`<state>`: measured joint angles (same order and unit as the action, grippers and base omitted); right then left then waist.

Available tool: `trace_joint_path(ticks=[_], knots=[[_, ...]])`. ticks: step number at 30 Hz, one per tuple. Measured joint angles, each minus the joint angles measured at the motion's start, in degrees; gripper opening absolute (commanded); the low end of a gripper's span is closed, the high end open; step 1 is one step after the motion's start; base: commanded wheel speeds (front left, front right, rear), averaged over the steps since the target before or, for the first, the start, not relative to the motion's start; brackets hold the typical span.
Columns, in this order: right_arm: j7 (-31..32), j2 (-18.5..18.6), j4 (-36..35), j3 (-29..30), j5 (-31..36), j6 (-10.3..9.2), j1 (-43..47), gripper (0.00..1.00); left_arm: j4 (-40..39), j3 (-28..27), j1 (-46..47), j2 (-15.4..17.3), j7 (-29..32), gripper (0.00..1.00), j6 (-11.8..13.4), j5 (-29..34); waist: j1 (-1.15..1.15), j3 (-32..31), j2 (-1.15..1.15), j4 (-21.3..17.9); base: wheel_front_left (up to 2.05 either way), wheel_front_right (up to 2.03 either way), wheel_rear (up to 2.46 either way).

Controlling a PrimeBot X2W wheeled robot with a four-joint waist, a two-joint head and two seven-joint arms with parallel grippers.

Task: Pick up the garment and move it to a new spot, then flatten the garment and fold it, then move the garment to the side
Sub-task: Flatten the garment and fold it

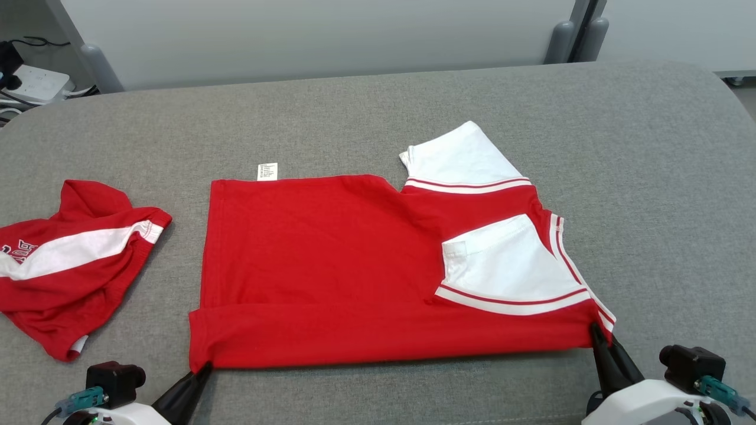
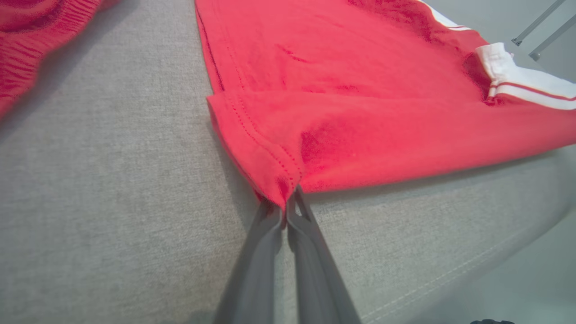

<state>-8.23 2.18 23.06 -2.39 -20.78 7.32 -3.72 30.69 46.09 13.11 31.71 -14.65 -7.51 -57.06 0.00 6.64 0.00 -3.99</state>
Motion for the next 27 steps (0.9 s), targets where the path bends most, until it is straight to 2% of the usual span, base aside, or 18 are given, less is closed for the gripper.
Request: trace_joint_path(ticks=[2, 3, 4, 5, 6, 11, 14, 22, 27], knots=[[0.0, 0.0, 0.0, 0.0, -0.4, 0.0, 0.8, 0.0, 0.5, 0.3, 0.0, 0.0, 0.0, 0.0, 0.0, 0.0, 0.0, 0.3, 0.0, 0.0, 0.0, 0.0, 0.0], [0.0, -0.1, 0.0, 0.0, -0.5, 0.01, 1.0, 0.22, 0.6, 0.5, 0.0, 0.0, 0.0, 0.0, 0.0, 0.0, 0.0, 0.4, 0.0, 0.0, 0.0, 0.0, 0.0], [-0.1, -0.2, 0.2, 0.3, -0.6, 0.01, 1.1, 0.59, 0.6, 0.8, 0.0, 0.0, 0.0, 0.18, 0.0, 0.0, 0.0, 0.6, 0.0, 0.0, 0.0, 0.0, 0.0], [-0.5, -0.2, 0.4, 0.6, -0.6, 0.01, 1.0, 1.0, 0.6, 1.0, 0.0, 0.0, 0.0, 0.5, 0.0, 0.0, 0.0, 0.8, 0.0, 0.1, 0.0, 0.0, 0.0], [-0.9, -0.1, 0.7, 1.1, -0.3, 0.0, 1.0, 1.0, 0.6, 1.1, 0.0, 0.0, 0.0, 1.0, 0.0, -0.1, 0.0, 1.1, 0.0, 0.2, 0.0, 0.0, 0.0], [-2.5, 0.0, 1.8, 4.0, 2.6, -0.02, 0.4, 1.0, 1.4, 1.3, 0.0, 0.2, 0.0, 1.0, 0.0, -0.5, 0.0, 1.6, 0.0, 0.7, 0.0, 0.0, 0.0], [-3.1, 0.0, 1.1, 6.4, 5.9, -0.02, -0.8, 1.0, 1.6, -1.2, 0.1, 0.3, 0.0, 1.0, 0.0, 1.2, 0.0, 1.7, 0.0, 1.2, 0.0, 0.0, 0.0], [-4.0, 0.1, -3.5, 7.7, 11.4, -0.02, -6.8, 1.0, -1.7, -14.4, 0.4, -1.9, 0.0, 1.0, 0.0, 12.2, 0.0, 2.0, 0.0, 2.2, 0.0, 0.0, 0.0], [-4.0, 0.1, -4.3, 7.2, 13.0, -0.02, -10.7, 1.0, -5.0, -19.5, 0.6, -3.6, 0.0, 1.0, 0.0, 16.1, 0.0, 3.5, 0.0, 2.1, 0.0, 0.0, 0.0]])
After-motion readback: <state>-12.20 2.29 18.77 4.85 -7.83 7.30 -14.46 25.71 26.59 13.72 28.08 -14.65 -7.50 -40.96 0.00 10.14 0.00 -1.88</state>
